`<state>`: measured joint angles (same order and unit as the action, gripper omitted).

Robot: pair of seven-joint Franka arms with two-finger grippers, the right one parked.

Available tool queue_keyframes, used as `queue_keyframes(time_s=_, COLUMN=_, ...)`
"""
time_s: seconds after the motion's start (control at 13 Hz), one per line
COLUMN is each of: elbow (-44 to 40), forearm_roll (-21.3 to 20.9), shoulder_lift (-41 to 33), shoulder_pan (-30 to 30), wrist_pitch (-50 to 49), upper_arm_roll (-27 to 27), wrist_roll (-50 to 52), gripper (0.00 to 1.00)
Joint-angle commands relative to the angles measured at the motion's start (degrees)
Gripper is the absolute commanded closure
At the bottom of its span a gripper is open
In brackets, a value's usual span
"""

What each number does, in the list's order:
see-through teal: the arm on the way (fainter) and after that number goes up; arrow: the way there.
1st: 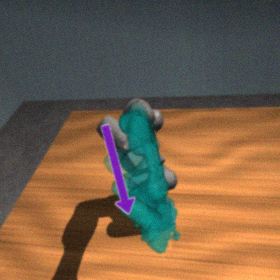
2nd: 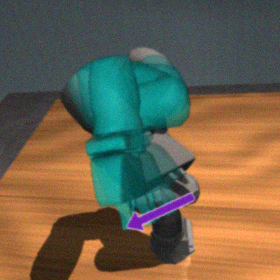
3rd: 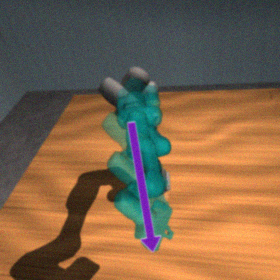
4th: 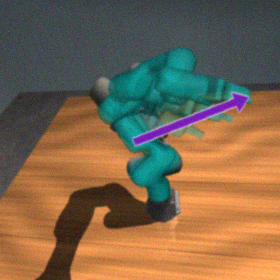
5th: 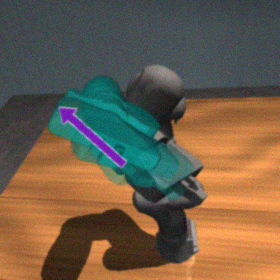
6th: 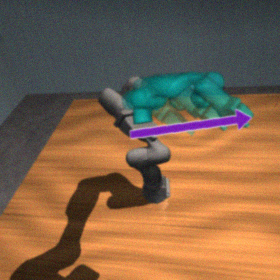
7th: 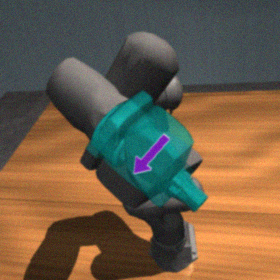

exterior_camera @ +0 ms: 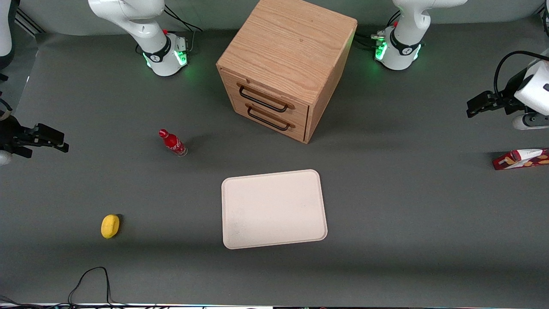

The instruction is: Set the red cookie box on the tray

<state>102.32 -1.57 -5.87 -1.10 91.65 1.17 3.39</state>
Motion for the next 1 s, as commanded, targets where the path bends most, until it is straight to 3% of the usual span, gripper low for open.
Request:
queue_keyframes(time_s=0.0, elbow=-1.68, forearm_roll=0.43, shoulder_lift=0.60, shoulder_pan=-0.13, wrist_pitch=-1.82, upper_arm_roll=-0.20, wrist_roll=0.39, gripper=0.00)
queue_keyframes(time_s=0.46, elbow=-2.21, forearm_roll=0.61, shoulder_lift=0.86, shoulder_pan=-0.48, wrist_pitch=-2.26, upper_arm_roll=-0.20, wrist_roll=0.74, gripper=0.00)
queue_keyframes(time_s=0.92, elbow=-10.47, forearm_roll=-0.36, shoulder_lift=5.88, shoulder_pan=0.57, wrist_pitch=-12.02, upper_arm_roll=1.11, wrist_roll=-5.02, gripper=0.00)
